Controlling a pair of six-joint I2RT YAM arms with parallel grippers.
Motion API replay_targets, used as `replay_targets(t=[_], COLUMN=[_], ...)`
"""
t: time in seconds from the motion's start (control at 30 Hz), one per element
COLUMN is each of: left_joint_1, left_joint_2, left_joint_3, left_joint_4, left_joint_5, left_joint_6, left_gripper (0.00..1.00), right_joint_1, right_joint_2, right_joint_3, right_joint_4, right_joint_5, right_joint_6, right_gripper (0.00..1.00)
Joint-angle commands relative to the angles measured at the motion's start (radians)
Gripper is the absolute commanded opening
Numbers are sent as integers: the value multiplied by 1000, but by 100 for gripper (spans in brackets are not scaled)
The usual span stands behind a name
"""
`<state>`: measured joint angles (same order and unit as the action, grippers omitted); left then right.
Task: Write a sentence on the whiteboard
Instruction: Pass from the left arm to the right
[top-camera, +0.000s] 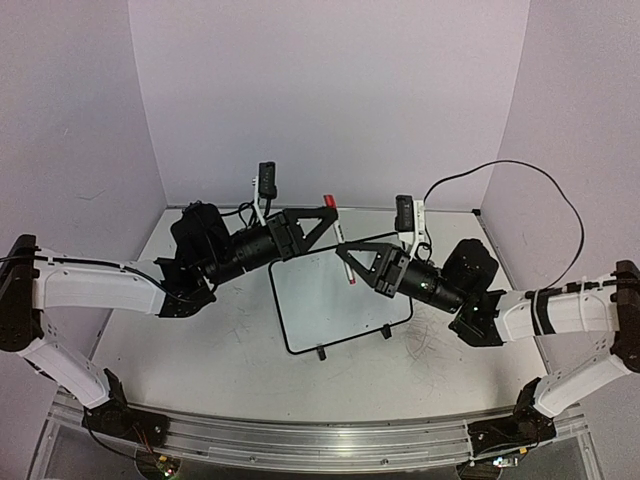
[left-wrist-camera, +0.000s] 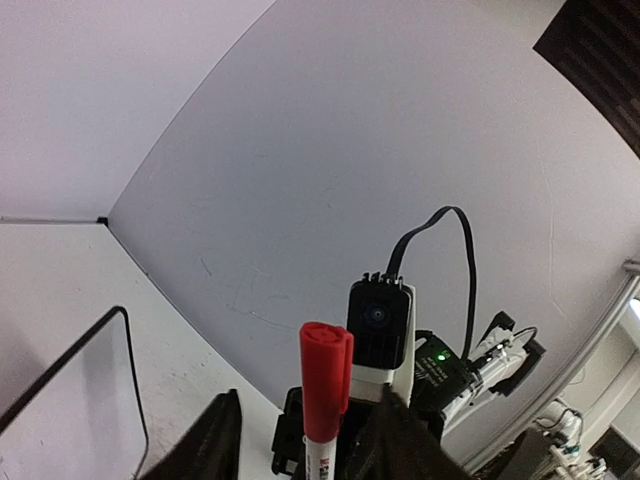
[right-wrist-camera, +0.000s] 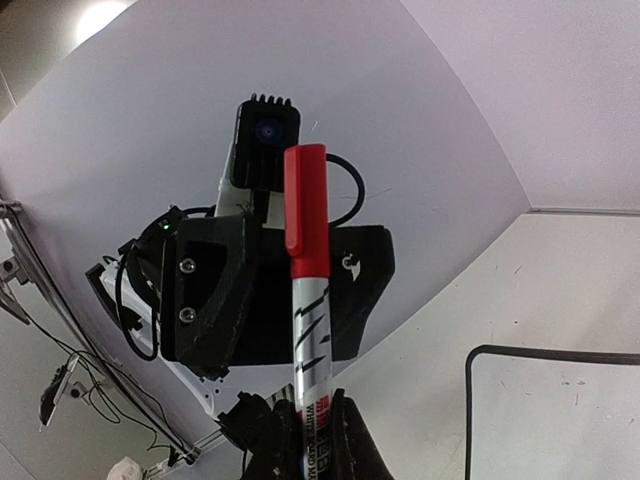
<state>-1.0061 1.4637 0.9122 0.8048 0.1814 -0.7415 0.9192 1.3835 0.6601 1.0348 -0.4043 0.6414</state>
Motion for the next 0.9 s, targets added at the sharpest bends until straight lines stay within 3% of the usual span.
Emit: replay_targets(t=[0.0, 0.17, 0.33, 0.53, 0.73, 0.87], left_joint_1=[3, 13, 55, 120, 152, 151], left_joint_2=[-89, -159, -237, -316, -203, -68], left_joint_3=[-47, -24, -22, -2, 195, 335], left_joint_4=[-3, -239, -409, -590, -819, -988], left_joint_5=[-26, -28, -22, -86, 52, 176], left_joint_6=[55, 157, 186, 189, 245, 311], left_gripper=[59, 87, 98, 99, 99, 98], right_joint_1=[-1, -1, -1, 0, 0, 2], right_joint_2=[-79, -188, -284, -307, -276, -241], right_joint_3=[-18, 13, 37, 133, 213, 236], right_joint_4=[-91, -437, -722, -1010, -1165, -1195], right_joint_5=[40, 174, 311, 379, 157, 128], right_joint_6=[-120, -343, -552, -720, -787, -802], right_gripper=[0, 0, 0, 0, 0, 0])
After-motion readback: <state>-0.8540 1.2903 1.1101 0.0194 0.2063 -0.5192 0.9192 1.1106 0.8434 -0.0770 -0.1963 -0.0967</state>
